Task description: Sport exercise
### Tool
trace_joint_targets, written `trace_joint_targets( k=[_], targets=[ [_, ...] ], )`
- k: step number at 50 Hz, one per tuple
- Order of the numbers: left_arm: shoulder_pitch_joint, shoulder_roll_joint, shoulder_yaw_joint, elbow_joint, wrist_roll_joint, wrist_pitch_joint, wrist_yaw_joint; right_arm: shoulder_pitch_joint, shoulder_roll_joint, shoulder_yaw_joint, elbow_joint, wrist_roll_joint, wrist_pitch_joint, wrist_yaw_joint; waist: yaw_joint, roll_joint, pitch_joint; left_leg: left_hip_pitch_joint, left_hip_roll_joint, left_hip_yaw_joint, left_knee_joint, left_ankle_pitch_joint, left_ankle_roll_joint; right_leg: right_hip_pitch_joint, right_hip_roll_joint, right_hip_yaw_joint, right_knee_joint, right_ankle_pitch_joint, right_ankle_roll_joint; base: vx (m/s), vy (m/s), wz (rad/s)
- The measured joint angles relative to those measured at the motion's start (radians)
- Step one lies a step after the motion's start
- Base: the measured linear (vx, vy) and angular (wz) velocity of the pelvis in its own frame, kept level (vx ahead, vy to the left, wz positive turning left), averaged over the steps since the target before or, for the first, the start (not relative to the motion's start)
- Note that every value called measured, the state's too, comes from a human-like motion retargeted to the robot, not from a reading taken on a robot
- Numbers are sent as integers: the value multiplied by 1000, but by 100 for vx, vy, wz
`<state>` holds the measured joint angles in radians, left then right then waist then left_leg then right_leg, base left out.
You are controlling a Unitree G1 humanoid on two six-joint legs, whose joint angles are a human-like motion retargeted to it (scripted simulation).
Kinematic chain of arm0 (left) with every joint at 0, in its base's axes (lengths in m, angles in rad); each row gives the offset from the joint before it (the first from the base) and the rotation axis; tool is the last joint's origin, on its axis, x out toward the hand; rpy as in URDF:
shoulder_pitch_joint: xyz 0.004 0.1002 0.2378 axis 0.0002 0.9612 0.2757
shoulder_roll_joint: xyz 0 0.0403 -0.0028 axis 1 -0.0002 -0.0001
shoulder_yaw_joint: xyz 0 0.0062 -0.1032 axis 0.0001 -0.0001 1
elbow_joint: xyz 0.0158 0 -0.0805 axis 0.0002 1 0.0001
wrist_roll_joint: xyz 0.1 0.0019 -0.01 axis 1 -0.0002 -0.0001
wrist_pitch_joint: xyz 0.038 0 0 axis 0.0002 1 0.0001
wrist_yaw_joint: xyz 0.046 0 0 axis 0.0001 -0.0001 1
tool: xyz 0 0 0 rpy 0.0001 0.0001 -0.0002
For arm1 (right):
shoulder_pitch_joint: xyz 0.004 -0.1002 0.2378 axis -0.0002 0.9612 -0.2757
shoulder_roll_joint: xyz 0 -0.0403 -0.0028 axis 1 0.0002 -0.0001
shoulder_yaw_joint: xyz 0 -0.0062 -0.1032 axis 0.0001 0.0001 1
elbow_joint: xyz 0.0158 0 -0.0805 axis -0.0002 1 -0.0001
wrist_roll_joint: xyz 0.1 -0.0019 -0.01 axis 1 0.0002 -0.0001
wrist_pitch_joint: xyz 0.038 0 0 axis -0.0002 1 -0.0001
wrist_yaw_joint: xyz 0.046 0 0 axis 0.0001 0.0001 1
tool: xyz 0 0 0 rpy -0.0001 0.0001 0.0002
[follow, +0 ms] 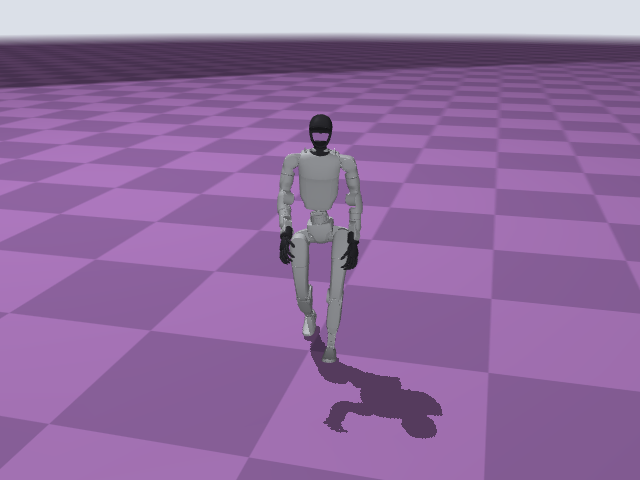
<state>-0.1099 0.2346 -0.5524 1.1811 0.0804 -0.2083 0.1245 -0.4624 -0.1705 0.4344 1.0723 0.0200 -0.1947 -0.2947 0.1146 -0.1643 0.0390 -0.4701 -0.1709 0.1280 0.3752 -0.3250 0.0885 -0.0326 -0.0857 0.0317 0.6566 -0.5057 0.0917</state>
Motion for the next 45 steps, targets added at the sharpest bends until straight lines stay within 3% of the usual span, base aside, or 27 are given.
trace_joint_targets(
  k=[3,7,9,11,14,20,25,30,34,38,40,45],
  targets=[
    [-47,-6,-18,-6,-21,-1,12,47,20,22,50,8,12,44,-8,-41,-6,34,-56,-2,44,5,27,-16,-51,14,161,80,56,3,5,27],
    [-117,-4,-15,-40,-67,-4,26,122,37,46,125,17,31,112,-22,-81,-1,117,-123,-18,37,-18,64,-103,-105,33,449,322,143,1,4,19],
    [-149,3,-6,-64,-89,-8,34,160,37,51,154,13,41,135,-35,-86,7,172,-138,-30,18,-39,76,-161,-126,30,579,389,150,0,0,0],
    [-176,12,5,-88,-108,-13,46,201,32,50,176,6,49,146,-50,-84,16,234,-146,-43,-4,-63,81,-222,-152,17,677,381,130,0,0,0],
    [-224,30,27,-122,-135,-15,65,250,12,33,198,-4,55,150,-73,-61,36,351,-134,-68,-78,-79,77,-318,-176,-15,731,288,72,0,0,0],
    [-294,51,67,-175,-146,-13,97,336,-21,-25,226,2,63,145,-120,-1,78,571,-88,-109,-217,-89,48,-462,-153,-92,489,138,17,-1,0,16],
    [-327,50,74,-185,-110,-25,97,381,-38,-62,240,20,64,144,-132,62,88,682,-20,-126,-262,-111,22,-475,-29,-104,-5,189,58,-2,-1,25],
    [-300,41,62,-169,-78,-35,94,403,-38,-71,246,15,56,136,-127,82,78,709,9,-148,-111,-188,-2,-456,34,-81,-133,232,61,0,-4,23],
    [-208,19,56,-126,-70,-33,91,377,-29,-67,249,31,44,106,-122,114,75,651,62,-148,215,-188,-54,-419,84,-89,-3,253,20,1,-6,22],
    [-104,-5,39,-62,-35,-19,64,322,-19,-46,217,46,31,75,-100,163,56,441,170,-115,705,-24,-130,-378,160,-99,44,208,-49,-2,-6,17],
    [-70,-9,25,-28,-11,-5,42,277,-23,-32,184,42,25,59,-77,170,48,319,222,-88,896,25,-125,-350,180,-92,30,180,-74,-3,-5,11],
    [-7,5,7,31,39,8,2,132,-38,-11,86,34,2,15,-18,131,52,57,296,-10,1058,-41,-45,-235,173,-51,-66,143,-72,-1,-1,2]
  ],
)
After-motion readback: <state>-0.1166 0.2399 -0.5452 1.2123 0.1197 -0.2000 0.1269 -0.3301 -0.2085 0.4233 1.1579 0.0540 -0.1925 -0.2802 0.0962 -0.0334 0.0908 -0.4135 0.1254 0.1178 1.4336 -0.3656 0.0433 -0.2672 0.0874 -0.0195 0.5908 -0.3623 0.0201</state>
